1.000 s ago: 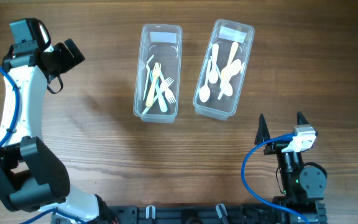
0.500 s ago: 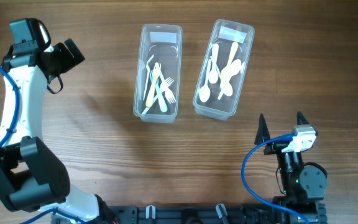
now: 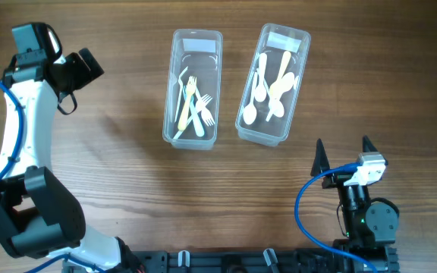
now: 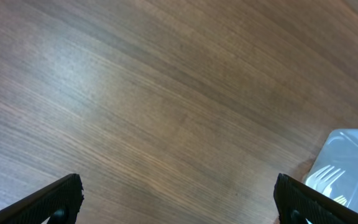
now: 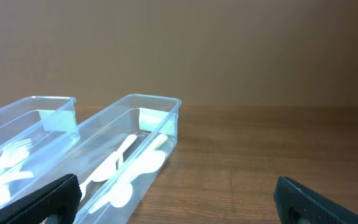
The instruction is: Pack container
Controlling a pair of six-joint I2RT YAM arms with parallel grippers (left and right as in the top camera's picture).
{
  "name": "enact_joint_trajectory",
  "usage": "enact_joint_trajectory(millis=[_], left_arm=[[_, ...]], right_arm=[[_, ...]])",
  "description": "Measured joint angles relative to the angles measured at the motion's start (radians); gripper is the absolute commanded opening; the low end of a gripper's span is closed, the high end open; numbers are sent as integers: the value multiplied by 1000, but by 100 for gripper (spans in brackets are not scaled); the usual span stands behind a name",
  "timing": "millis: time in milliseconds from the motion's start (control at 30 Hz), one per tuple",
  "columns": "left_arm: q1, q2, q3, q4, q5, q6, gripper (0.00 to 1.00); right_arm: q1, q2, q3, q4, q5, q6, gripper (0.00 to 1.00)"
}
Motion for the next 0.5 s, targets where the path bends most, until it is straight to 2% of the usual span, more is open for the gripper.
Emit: enact_joint_trajectory(millis=[133, 267, 500], left_arm=[[34, -29, 0, -1, 17, 0, 100], [68, -153, -2, -3, 55, 0, 100], [103, -571, 2, -21, 45, 0, 100]], right_arm=[[0, 0, 0, 0, 0, 0, 100], [0, 0, 0, 0, 0, 0, 100], [0, 0, 0, 0, 0, -2, 100]])
